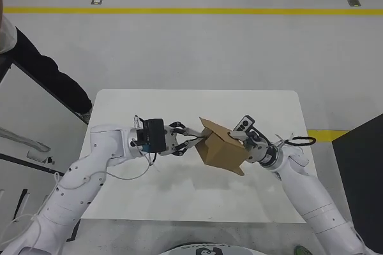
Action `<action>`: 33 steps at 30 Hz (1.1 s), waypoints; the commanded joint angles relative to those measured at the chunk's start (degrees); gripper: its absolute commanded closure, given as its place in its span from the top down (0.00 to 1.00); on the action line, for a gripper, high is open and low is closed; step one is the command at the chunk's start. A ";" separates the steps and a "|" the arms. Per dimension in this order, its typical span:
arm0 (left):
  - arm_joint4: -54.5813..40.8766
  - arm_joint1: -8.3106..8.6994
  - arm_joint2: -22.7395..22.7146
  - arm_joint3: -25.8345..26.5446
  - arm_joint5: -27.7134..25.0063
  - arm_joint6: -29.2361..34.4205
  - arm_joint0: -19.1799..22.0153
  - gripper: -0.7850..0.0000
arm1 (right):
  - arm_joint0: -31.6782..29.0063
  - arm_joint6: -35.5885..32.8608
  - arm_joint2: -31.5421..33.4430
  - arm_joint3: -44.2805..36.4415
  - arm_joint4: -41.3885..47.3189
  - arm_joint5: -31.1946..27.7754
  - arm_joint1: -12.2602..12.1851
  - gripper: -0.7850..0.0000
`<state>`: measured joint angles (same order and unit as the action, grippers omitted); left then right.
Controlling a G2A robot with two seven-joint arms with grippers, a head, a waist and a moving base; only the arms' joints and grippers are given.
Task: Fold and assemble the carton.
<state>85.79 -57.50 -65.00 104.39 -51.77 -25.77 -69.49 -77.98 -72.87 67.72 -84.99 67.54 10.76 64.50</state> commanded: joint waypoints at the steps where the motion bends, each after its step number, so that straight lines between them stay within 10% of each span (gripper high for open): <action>1: 0.17 0.10 -0.56 0.16 0.43 -0.45 -0.30 0.00 | -0.01 0.39 0.01 0.14 0.08 0.05 0.05 0.00; 33: 6.99 0.41 1.40 2.43 1.70 -7.09 0.22 0.00 | -0.67 1.22 -0.36 -0.46 0.23 0.49 0.66 0.00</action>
<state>92.93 -57.07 -63.71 106.83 -50.03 -32.87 -69.31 -78.60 -71.46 67.32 -85.41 67.79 11.38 65.15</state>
